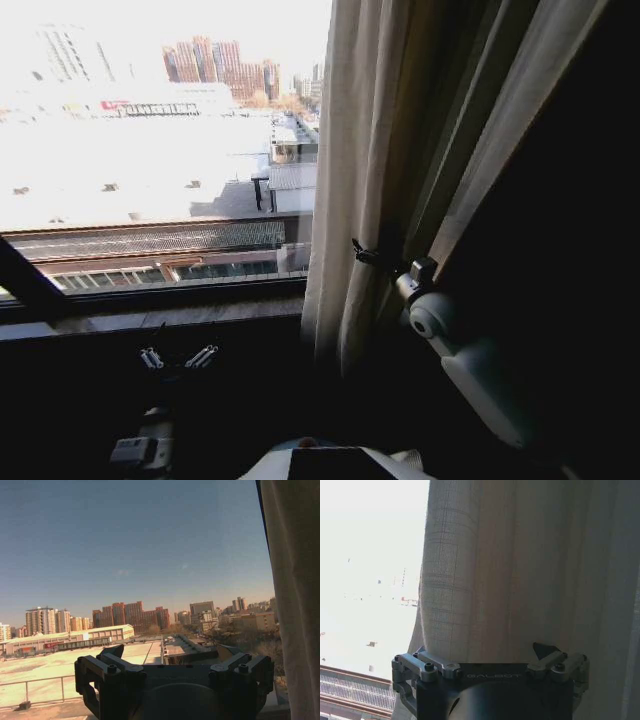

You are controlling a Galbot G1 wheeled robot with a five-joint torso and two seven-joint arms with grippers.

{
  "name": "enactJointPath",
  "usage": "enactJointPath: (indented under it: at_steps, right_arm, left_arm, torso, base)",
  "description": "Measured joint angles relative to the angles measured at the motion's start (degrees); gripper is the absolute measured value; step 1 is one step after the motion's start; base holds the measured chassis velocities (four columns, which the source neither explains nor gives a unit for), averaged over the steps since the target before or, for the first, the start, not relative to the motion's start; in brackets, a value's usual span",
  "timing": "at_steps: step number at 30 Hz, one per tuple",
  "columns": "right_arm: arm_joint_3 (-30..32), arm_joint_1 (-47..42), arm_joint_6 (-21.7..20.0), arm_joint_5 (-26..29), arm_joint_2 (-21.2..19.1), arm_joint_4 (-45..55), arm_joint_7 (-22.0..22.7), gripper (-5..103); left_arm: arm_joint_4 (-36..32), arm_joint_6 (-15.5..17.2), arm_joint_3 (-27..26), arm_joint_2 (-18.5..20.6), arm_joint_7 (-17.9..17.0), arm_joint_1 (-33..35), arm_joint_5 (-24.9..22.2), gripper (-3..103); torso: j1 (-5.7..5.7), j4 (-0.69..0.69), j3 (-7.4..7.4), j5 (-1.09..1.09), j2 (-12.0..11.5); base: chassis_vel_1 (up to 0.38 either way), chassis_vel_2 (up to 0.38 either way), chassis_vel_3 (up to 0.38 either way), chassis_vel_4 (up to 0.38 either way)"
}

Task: Open the curtains by pulling them apart, changing their state from closed to fully open.

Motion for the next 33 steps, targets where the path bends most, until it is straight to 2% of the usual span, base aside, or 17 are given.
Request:
enactJointPath:
  at_steps: [7,15,29,30,31,33]
  right_arm:
    - [-1.5,1.4,0.0,-0.7,1.5,-1.3,0.2,100]
    - [-6.2,13.3,0.0,0.4,4.0,-11.7,1.8,100]
    - [-10.2,22.7,1.3,0.3,6.3,-20.8,1.8,102]
    - [-10.3,23.1,1.4,0.3,6.4,-21.2,1.8,100]
    - [-10.4,23.5,1.5,0.3,6.3,-21.3,1.6,91]
    - [-10.4,23.6,1.5,0.3,6.2,-21.4,1.5,91]
  left_arm:
    - [-0.1,-0.1,0.0,0.0,0.0,0.4,0.3,100]
    - [-0.2,-0.1,0.0,-0.2,0.0,0.2,0.7,100]
    - [0.1,-0.1,-0.2,-1.0,0.0,0.0,0.7,100]
    - [0.1,-0.1,-0.1,-1.1,0.0,-0.1,0.7,100]
    - [0.1,-0.1,-0.1,-1.2,0.0,-0.3,0.8,100]
    - [0.1,-0.1,-0.1,-1.3,0.0,-0.4,0.8,100]
  torso:
    - [0.0,-0.02,0.0,0.0,0.0]
    - [0.0,-0.01,0.0,0.0,0.0]
    - [0.0,-0.01,0.0,0.01,0.0]
    - [0.01,-0.01,0.0,0.0,0.0]
    - [0.0,0.0,0.0,0.0,0.0]
    - [0.01,0.0,0.0,0.0,0.0]
  base:
    - [0.0,0.0,0.0,0.0]
    - [0.0,0.0,0.0,0.0]
    - [0.0,0.0,0.0,0.0]
    - [0.0,0.0,0.0,0.0]
    - [0.0,0.0,0.0,0.0]
    - [0.0,0.0,0.0,0.0]
